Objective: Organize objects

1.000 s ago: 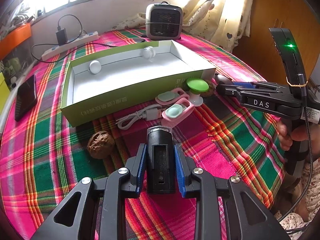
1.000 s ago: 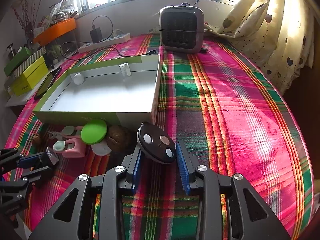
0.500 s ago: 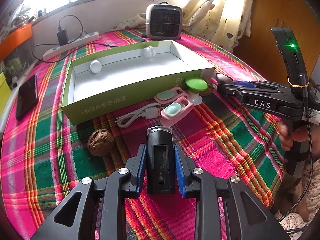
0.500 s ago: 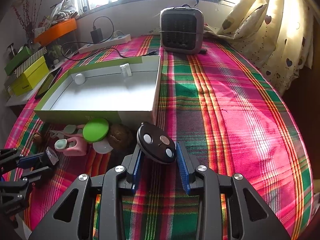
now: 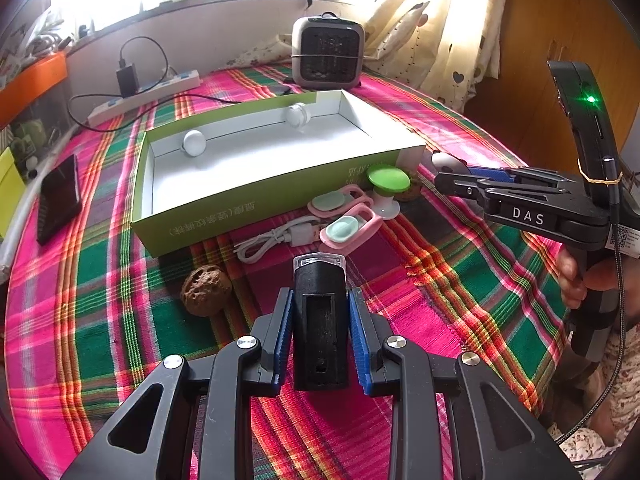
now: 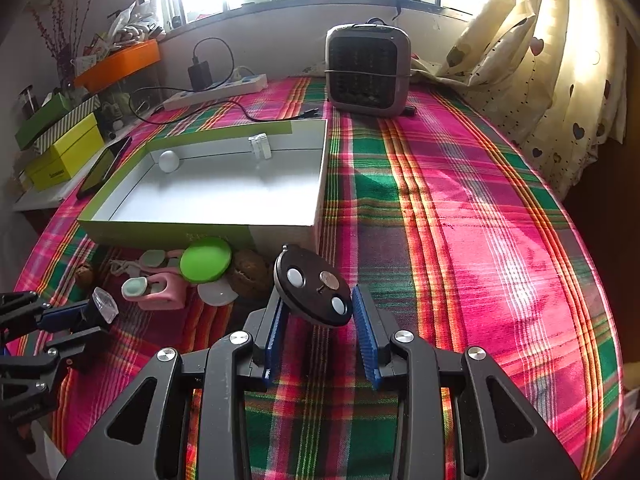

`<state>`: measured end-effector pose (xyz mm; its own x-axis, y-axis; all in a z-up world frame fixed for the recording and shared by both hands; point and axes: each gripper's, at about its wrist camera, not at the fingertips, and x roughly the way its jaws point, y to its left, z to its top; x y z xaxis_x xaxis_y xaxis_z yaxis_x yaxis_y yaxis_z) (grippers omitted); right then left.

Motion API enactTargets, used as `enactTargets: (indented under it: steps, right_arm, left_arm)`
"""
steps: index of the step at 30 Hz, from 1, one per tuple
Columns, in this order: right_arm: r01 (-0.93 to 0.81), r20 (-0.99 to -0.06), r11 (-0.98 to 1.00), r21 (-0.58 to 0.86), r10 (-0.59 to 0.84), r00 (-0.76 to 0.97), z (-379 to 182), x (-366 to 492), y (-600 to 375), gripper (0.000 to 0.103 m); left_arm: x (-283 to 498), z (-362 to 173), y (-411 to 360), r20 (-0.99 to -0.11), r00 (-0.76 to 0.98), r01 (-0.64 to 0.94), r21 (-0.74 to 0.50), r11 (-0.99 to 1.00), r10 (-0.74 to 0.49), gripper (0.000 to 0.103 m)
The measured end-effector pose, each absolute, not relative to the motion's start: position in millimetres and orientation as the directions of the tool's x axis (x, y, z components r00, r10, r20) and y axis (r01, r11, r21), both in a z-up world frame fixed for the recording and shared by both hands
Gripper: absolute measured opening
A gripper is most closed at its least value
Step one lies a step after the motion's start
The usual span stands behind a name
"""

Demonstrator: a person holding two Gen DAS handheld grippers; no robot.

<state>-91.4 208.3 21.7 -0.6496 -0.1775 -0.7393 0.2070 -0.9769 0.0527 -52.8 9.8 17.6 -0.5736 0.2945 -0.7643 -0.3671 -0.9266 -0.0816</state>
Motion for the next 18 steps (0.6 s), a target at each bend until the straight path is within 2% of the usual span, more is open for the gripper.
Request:
enactTargets:
  steps: [18]
  right_arm:
    - [0.228,-0.707,-0.972,0.057,-0.2,-0.678,42,-82,206,0.034]
  left_arm:
    - [-49,38,3,-0.738,-0.602,-0.352,-0.097,-0.931,0.305,0.025]
